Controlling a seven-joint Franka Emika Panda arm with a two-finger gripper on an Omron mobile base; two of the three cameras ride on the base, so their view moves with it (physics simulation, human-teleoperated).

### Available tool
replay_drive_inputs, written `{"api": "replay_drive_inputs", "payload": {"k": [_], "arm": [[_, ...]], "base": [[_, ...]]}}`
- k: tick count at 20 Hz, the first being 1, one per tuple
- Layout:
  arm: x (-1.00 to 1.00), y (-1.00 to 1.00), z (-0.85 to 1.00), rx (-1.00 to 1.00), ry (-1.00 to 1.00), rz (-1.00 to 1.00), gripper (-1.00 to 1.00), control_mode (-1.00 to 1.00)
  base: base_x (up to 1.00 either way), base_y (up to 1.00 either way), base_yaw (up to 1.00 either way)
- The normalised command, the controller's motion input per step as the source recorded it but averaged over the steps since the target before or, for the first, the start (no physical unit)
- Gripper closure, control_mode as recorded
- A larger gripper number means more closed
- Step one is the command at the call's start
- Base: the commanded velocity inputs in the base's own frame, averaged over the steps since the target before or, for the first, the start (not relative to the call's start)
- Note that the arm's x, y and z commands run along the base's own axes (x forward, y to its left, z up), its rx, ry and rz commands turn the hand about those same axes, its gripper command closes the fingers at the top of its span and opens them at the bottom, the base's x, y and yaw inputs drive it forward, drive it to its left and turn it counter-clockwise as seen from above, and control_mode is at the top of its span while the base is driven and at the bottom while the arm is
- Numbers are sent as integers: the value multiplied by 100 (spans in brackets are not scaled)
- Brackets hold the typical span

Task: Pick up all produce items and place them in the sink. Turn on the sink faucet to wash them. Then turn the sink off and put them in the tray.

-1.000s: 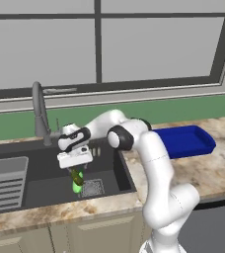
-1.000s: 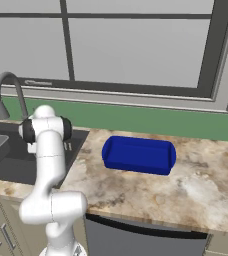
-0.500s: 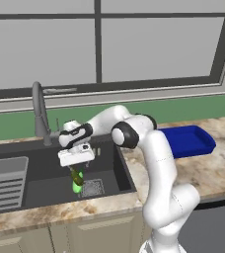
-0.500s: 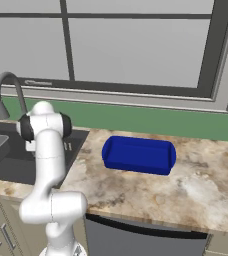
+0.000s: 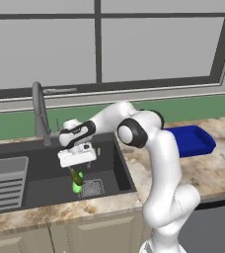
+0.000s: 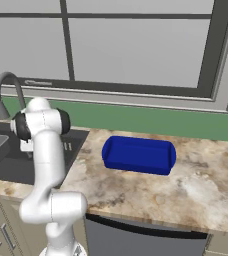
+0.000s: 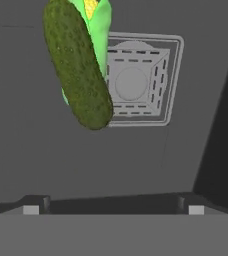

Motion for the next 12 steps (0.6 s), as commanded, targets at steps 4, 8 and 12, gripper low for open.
{"api": "replay_drive_inputs", "payload": {"k": [4,8,12], "arm": [[-42,-15,31,0,-1,0,-100,-100],[-45,-18,38,0,-5,0,-100,-100],[-42,-19,52,0,-10,0,-100,-100]], "base": [[0,0,0],[0,0,0],[0,0,0]]}}
